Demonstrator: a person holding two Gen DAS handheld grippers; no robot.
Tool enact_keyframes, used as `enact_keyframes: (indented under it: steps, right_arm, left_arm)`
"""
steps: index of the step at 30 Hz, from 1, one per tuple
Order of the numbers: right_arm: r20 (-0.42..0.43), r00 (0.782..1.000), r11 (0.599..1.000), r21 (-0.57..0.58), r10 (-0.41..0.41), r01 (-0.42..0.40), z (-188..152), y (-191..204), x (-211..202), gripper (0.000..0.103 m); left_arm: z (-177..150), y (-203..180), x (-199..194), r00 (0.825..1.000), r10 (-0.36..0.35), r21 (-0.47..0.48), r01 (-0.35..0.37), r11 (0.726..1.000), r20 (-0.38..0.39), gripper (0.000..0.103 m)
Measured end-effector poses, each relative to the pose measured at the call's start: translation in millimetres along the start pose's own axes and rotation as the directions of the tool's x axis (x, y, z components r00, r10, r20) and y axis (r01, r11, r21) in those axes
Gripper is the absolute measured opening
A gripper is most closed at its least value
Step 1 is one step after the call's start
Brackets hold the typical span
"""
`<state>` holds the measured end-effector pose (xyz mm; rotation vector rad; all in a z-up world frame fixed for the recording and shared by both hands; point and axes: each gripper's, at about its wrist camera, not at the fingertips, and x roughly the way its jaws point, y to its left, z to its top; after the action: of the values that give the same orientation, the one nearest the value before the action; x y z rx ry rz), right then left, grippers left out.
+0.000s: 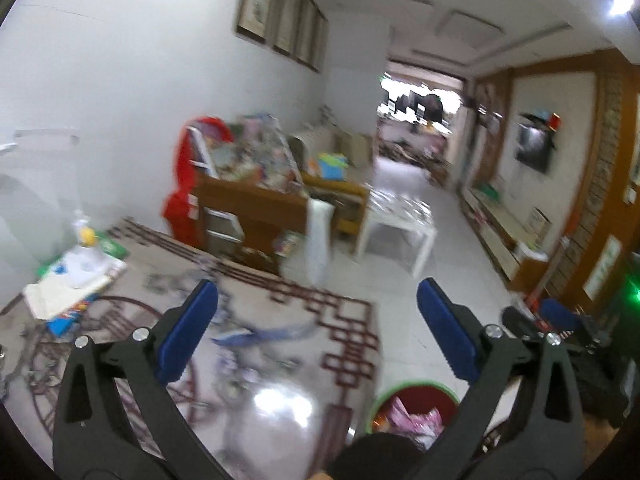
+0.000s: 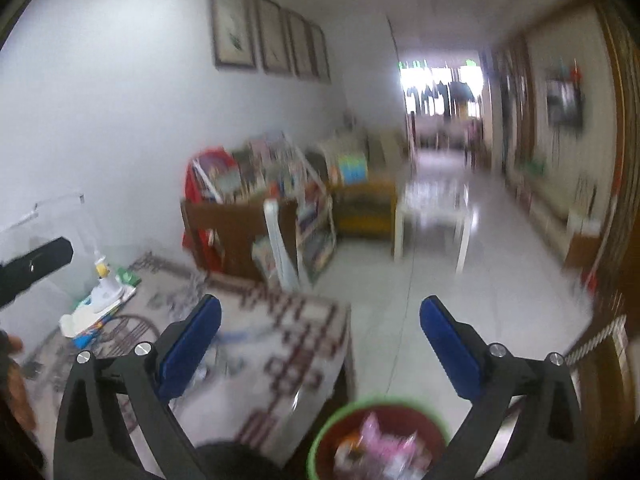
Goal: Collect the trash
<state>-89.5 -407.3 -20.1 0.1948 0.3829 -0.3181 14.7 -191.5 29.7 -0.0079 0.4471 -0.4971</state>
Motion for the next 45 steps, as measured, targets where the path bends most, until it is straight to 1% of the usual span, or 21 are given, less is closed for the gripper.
enact_keyframes:
  steps: [2, 3, 6, 10, 14, 18, 21, 23, 28, 33, 38, 45]
  right_arm:
    - [0.08, 0.997, 0.999, -0.04, 0.011, -0.008, 4.5, 17.7, -8.7, 0.096]
    - [0.089, 0.996, 0.999, -0.045, 0.026, -0.023, 6.8, 22.0, -10.2, 0.096]
    - [0.083, 0.992, 0.995, -0.057, 0.092, -0.088, 9.4, 40.9, -10.4, 0.096]
    - [0.039, 0.991, 0.989, -0.083, 0.127, -0.124, 7.1, 63.2, -4.6, 0.096]
    - [-0.018, 0.988, 0.986, -0.058, 0.154, -0.155, 0.5, 70.9, 3.1, 0.096]
    - [-0.08, 0.983, 0.986, 0.02, 0.166, -0.165, -5.4, 65.9, 12.6, 0.096]
    - [-0.097, 0.979, 0.982, 0.077, 0.177, -0.17, -6.5, 61.2, 13.9, 0.096]
    - [-0.107, 0.977, 0.98, 0.089, 0.186, -0.177, -7.2, 59.8, 14.4, 0.096]
    - [-0.117, 0.976, 0.982, 0.06, 0.185, -0.179, -9.9, 65.5, 14.1, 0.096]
    - [-0.145, 0.966, 0.976, 0.066, 0.214, -0.207, -12.9, 66.1, 17.7, 0.096]
    - [-0.147, 0.967, 0.978, 0.044, 0.209, -0.205, -14.7, 68.1, 18.1, 0.096]
    - [-0.156, 0.966, 0.978, 0.054, 0.208, -0.202, -18.3, 67.3, 22.0, 0.096]
  left_arm:
    - [3.8, 9.6, -8.3, 0.999, 0.044, -0.011, -0.044, 0.999, 0.022, 0.098]
    - [4.8, 13.8, -10.8, 0.998, 0.057, -0.013, -0.056, 0.998, 0.029, 0.098]
    - [8.2, 22.6, -18.9, 0.994, 0.102, -0.01, -0.102, 0.995, 0.039, 0.098]
    - [8.2, 32.7, -23.7, 0.988, 0.144, -0.017, -0.144, 0.989, 0.046, 0.098]
    - [8.8, 43.8, -31.3, 0.989, 0.131, -0.046, -0.128, 0.991, 0.062, 0.098]
    - [8.1, 46.5, -36.0, 0.984, 0.164, -0.047, -0.161, 0.986, 0.072, 0.098]
    - [5.6, 50.2, -33.8, 0.982, 0.177, -0.051, -0.174, 0.983, 0.063, 0.098]
    - [3.4, 52.1, -31.7, 0.983, 0.175, -0.059, -0.172, 0.983, 0.054, 0.098]
    - [2.1, 52.3, -30.9, 0.983, 0.178, -0.064, -0.174, 0.983, 0.05, 0.098]
    - [-0.6, 50.5, -28.3, 0.983, 0.178, -0.06, -0.176, 0.983, 0.044, 0.098]
    - [-2.7, 48.8, -26.9, 0.983, 0.178, -0.054, -0.176, 0.983, 0.04, 0.098]
    - [-5.0, 47.9, -25.2, 0.983, 0.18, -0.045, -0.178, 0.983, 0.04, 0.098]
